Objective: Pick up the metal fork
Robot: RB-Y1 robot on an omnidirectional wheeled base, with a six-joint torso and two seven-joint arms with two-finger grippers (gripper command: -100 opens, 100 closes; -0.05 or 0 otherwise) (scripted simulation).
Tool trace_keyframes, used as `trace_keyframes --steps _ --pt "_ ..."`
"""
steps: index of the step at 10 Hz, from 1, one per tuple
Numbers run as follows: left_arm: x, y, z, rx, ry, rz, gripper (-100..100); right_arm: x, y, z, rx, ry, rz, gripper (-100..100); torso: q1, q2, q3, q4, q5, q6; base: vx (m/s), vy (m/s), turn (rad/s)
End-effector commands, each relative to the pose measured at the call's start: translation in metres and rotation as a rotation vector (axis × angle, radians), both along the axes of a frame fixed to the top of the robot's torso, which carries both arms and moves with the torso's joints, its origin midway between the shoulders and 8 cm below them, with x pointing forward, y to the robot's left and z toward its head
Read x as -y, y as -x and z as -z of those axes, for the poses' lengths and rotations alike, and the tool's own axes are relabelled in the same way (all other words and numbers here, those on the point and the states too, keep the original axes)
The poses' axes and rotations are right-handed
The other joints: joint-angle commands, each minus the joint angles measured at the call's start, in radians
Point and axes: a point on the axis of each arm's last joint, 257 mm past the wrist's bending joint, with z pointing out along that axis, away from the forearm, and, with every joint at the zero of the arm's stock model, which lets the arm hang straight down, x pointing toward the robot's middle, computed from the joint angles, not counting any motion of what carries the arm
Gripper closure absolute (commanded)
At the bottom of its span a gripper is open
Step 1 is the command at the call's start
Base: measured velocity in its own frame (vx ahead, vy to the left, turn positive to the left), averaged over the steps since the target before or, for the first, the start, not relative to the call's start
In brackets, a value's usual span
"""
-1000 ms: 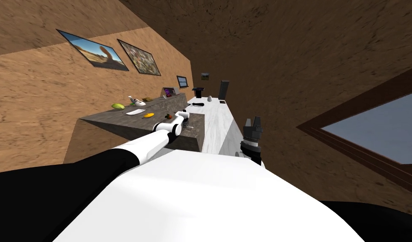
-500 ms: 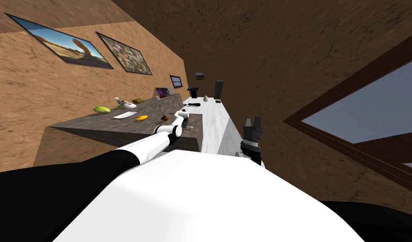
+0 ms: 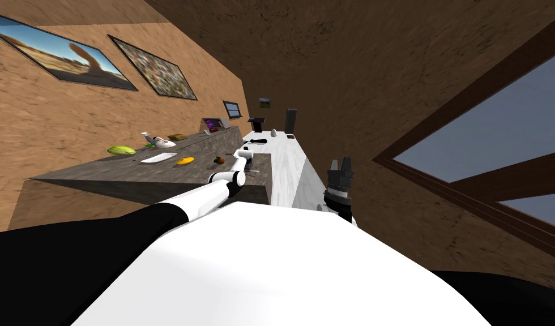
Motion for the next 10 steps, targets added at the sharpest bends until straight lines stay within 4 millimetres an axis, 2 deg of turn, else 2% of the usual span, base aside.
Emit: trace_keyframes --steps 1,2,3,4,6,7,8,10 --pt "-0.004 0.006 -0.001 -0.001 0.006 -0.031 100 0.0 0.0 0.0 0.0 0.0 0.0 0 0.0 0.0 0.0 0.0 0.0 0.0 -0.071 0.086 -0.255" --pt "-0.006 -0.001 -0.009 0.028 0.0 -0.033 100 0.0 0.0 0.0 0.0 0.0 0.0 0 0.002 0.002 0.001 0.001 0.0 -0.002 -0.028 0.038 -0.052" --pt "-0.006 -0.001 -0.009 0.028 0.0 -0.033 100 0.0 0.0 0.0 0.0 0.0 0.0 0 0.001 0.001 0.001 0.001 -0.001 -0.004 0.005 0.009 0.038" --pt "-0.012 0.021 0.002 -0.019 0.006 -0.084 100 0.0 0.0 0.0 0.0 0.0 0.0 0 -0.001 -0.001 0.0 0.001 -0.001 -0.004 -0.04 0.067 -0.252" --pt "-0.018 0.011 -0.012 0.028 -0.001 -0.097 100 0.0 0.0 0.0 0.0 0.0 0.0 0 0.003 0.003 0.002 0.002 0.0 -0.003 -0.048 0.064 -0.183" --pt "-0.023 0.037 0.001 -0.028 0.005 -0.151 100 0.0 0.0 0.0 0.0 0.0 0.0 0 0.001 0.001 0.002 0.002 -0.001 -0.004 -0.065 0.084 -0.26" --pt "-0.027 0.036 -0.001 -0.02 0.007 -0.163 100 0.0 0.0 0.0 0.0 0.0 0.0 0 0.004 0.003 0.002 0.001 0.0 -0.004 -0.059 0.077 -0.233" --pt "-0.032 0.027 -0.014 0.024 -0.003 -0.171 100 0.0 0.0 0.0 0.0 0.0 0.0 0 0.001 0.001 0.001 0.002 -0.001 -0.005 -0.004 0.006 -0.017"
